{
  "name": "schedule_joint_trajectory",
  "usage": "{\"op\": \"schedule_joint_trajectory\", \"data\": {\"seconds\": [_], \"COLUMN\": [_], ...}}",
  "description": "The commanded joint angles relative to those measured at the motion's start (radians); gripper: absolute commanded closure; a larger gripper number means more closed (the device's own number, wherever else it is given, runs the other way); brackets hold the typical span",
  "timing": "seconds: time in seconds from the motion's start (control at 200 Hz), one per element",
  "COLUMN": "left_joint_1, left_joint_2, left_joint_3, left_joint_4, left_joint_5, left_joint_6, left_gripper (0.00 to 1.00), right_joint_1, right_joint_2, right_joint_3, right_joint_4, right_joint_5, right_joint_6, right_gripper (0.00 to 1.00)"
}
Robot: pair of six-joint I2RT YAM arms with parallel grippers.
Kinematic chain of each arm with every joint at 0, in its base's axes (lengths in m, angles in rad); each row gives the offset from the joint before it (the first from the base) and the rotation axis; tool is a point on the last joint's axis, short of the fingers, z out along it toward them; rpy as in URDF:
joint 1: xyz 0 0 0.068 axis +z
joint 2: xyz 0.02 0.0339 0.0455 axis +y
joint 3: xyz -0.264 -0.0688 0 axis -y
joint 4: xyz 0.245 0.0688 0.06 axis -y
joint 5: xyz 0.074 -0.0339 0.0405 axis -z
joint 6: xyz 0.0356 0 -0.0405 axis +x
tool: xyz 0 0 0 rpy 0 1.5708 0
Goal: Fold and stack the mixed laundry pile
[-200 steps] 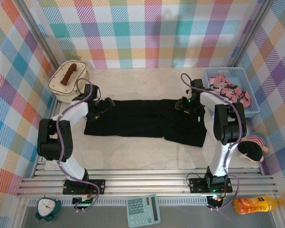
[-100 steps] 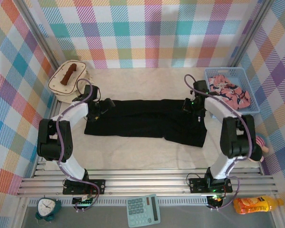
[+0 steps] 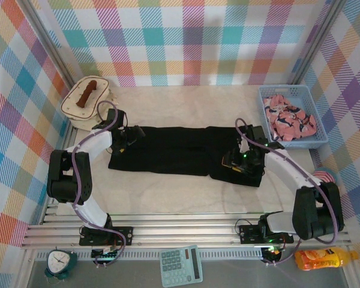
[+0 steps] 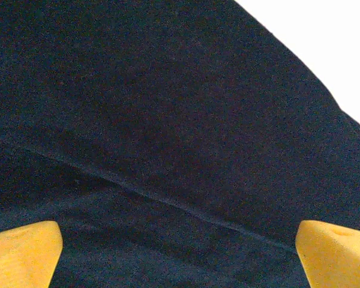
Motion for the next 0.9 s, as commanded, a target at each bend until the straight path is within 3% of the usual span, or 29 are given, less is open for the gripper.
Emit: {"op": "schedule_joint_trajectory", "data": {"seconds": [0.0, 0.145, 0.37, 0.465, 0.53, 0.59, 0.895], "left_joint_1": [-0.022, -0.093, -0.301, -0.366, -0.377, -0.378, -0.371], "left_joint_2": [0.005, -0.022, 0.048, 0.097, 0.127, 0.145, 0.115], "left_joint_3": [-0.004, -0.026, -0.024, 0.027, 0.053, 0.075, 0.152], "left_joint_4": [0.016, 0.023, 0.111, 0.108, 0.113, 0.107, 0.001], "left_joint_5": [0.009, 0.038, 0.097, 0.077, 0.079, 0.078, -0.023], "left_joint_6": [-0.002, -0.007, -0.089, -0.096, -0.103, -0.104, -0.029], "left_gripper": [0.00, 0.00, 0.01, 0.00, 0.00, 0.00, 0.00], "right_joint_1": [-0.013, -0.025, -0.024, -0.024, -0.025, -0.026, -0.011], "right_joint_2": [0.010, 0.068, 0.162, 0.197, 0.220, 0.231, 0.134], "right_joint_3": [0.076, 0.094, 0.078, 0.052, 0.034, 0.019, 0.095], "right_joint_4": [-0.072, -0.073, -0.018, -0.008, -0.008, -0.013, -0.015], "right_joint_5": [0.202, 0.377, 0.405, 0.399, 0.391, 0.396, 0.377], "right_joint_6": [0.002, 0.000, 0.036, 0.050, 0.055, 0.065, 0.038], "right_gripper": [0.49, 0.46, 0.45, 0.50, 0.61, 0.63, 0.53]}}
